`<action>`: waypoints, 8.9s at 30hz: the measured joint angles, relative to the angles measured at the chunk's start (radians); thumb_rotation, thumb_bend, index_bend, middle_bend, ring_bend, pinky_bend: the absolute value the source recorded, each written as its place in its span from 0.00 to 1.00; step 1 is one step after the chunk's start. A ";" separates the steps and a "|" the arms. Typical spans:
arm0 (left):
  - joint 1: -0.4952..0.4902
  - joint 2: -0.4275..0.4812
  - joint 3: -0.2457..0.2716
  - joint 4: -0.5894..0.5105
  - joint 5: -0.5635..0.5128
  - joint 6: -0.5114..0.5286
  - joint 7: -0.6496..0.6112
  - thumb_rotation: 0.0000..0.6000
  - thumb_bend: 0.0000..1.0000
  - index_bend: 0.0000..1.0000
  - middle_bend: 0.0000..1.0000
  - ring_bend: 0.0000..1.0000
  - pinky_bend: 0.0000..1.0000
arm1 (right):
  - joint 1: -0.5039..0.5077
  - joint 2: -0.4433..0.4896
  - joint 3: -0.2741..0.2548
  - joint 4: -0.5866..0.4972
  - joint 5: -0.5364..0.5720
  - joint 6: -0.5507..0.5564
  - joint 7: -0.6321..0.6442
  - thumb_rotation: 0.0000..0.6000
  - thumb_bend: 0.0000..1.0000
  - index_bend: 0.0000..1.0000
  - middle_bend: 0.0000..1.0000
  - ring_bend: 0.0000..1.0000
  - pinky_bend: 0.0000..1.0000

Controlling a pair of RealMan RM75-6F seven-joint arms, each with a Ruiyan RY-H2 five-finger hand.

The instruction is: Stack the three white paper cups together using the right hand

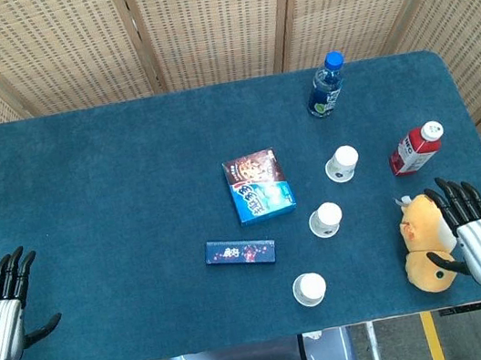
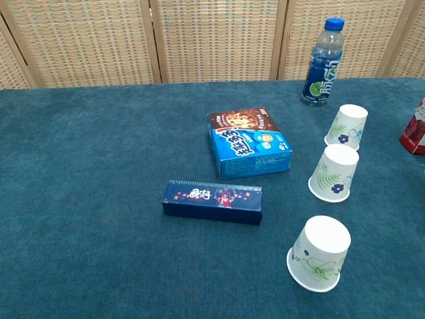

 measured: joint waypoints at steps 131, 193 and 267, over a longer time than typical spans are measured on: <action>-0.004 -0.007 -0.010 0.013 -0.003 0.002 -0.011 1.00 0.08 0.00 0.00 0.00 0.00 | 0.404 -0.238 -0.149 0.120 -0.104 -0.432 0.292 1.00 0.16 0.54 0.02 0.00 0.00; -0.018 -0.016 -0.011 0.025 -0.022 -0.024 -0.009 1.00 0.08 0.00 0.00 0.00 0.00 | 0.487 -0.087 0.107 0.016 0.264 -0.512 0.117 1.00 0.16 0.52 0.02 0.00 0.00; -0.024 -0.020 -0.024 0.028 -0.028 -0.016 -0.007 1.00 0.08 0.00 0.00 0.00 0.00 | 0.678 -0.225 0.222 0.425 0.575 -0.774 -0.056 1.00 0.16 0.35 0.00 0.00 0.00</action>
